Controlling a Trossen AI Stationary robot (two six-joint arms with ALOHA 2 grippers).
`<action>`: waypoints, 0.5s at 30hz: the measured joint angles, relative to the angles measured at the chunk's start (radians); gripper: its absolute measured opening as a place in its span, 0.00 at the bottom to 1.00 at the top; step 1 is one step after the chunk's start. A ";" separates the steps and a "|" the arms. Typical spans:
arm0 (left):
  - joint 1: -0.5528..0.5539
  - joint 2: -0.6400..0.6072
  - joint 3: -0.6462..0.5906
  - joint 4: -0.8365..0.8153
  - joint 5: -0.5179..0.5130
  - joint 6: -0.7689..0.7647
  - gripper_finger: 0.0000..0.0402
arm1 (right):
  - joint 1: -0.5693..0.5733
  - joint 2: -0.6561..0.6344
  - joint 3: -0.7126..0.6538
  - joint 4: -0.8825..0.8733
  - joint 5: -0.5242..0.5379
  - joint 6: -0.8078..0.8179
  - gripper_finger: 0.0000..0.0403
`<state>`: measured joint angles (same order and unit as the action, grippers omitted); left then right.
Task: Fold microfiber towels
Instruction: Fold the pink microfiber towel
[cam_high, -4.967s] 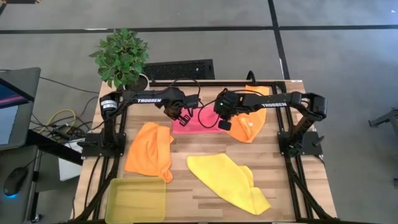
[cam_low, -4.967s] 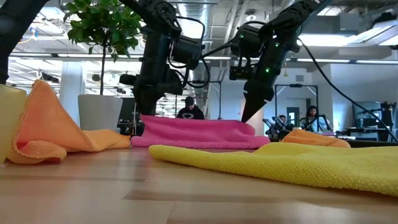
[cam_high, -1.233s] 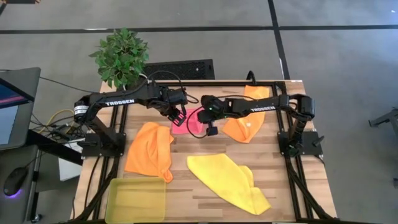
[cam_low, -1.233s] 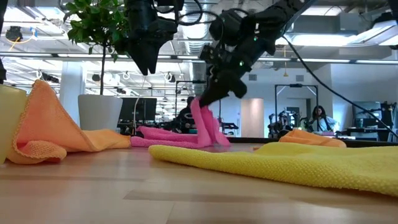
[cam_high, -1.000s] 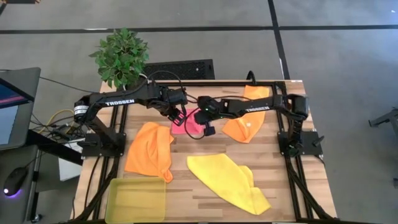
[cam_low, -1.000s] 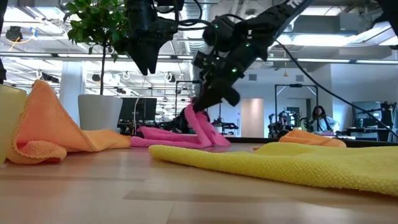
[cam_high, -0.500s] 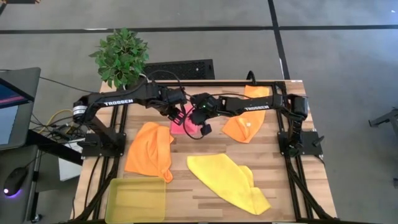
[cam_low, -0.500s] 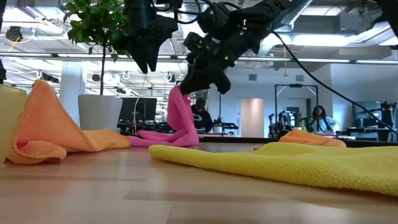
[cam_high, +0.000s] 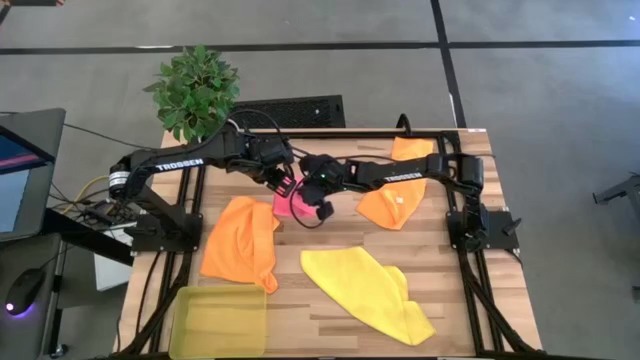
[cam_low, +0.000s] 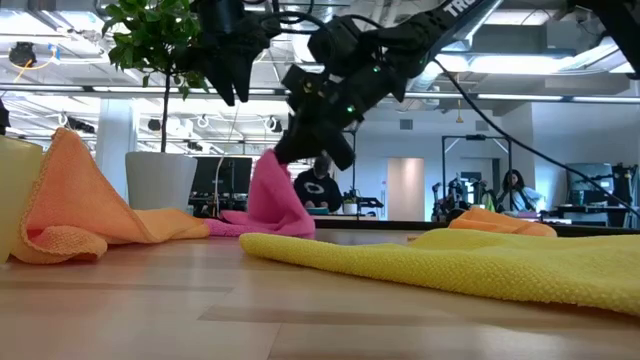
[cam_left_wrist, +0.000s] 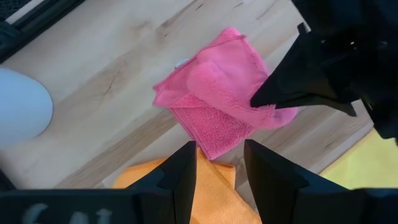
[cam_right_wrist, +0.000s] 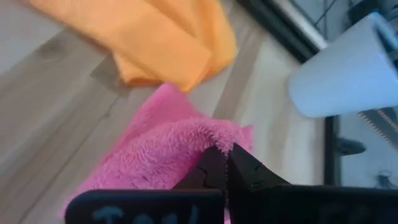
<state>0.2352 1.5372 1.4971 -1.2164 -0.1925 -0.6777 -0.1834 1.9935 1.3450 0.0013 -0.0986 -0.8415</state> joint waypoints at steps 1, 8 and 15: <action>0.000 0.000 0.000 0.000 0.000 0.000 0.31 | 0.000 0.004 0.005 0.001 0.001 0.003 0.04; 0.000 0.000 0.000 0.000 -0.002 0.000 0.31 | -0.001 0.006 0.017 -0.003 0.027 0.002 0.08; 0.000 0.001 0.000 0.000 -0.003 0.005 0.31 | 0.000 0.006 0.017 0.028 0.028 0.003 0.20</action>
<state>0.2352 1.5383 1.4971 -1.2163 -0.1951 -0.6724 -0.1837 1.9991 1.3621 0.0288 -0.0708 -0.8387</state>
